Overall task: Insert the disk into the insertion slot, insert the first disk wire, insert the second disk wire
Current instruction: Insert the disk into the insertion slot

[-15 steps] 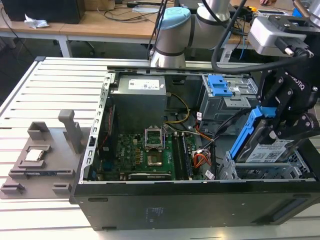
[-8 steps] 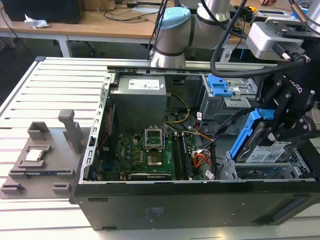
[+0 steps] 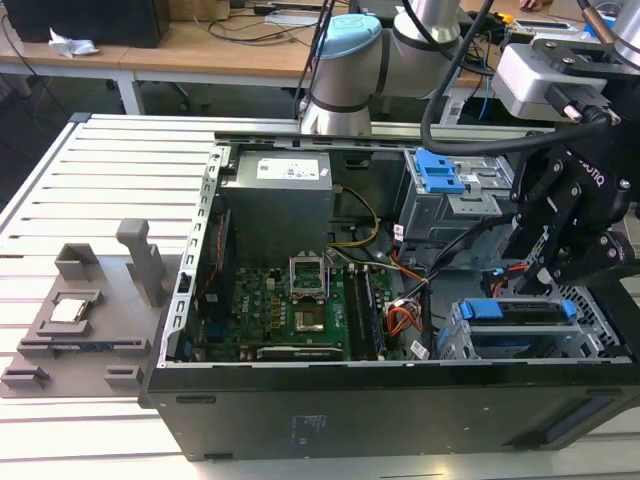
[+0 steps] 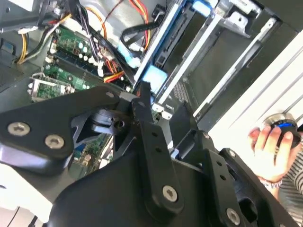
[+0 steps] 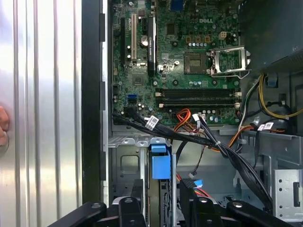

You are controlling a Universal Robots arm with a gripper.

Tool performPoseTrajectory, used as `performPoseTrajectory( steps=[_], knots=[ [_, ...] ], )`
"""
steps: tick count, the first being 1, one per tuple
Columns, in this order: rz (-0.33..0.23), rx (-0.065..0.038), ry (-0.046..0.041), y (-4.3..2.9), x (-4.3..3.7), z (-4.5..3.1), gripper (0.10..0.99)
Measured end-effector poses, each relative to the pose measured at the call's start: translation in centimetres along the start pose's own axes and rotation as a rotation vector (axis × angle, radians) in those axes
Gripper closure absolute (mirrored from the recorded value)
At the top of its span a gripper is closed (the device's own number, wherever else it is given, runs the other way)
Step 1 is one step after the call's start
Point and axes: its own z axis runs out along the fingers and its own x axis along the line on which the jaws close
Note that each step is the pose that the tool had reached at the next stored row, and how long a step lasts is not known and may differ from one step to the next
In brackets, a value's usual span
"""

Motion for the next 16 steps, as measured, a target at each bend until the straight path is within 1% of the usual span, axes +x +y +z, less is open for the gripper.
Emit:
performPoseTrajectory(
  steps=[4, 8, 9, 10, 16],
  knots=[
    [0.000, 0.000, 0.0002, 0.00, 0.00, 0.00, 0.659],
    [0.000, 0.000, 0.0003, 0.00, 0.00, 0.00, 0.910],
    [0.000, 0.000, 0.0003, 0.00, 0.00, 0.01, 0.910],
    [0.000, 0.000, 0.0002, 0.00, 0.00, 0.01, 0.980],
    [0.000, 0.000, 0.0002, 0.00, 0.00, 0.02, 0.980]
  ],
)
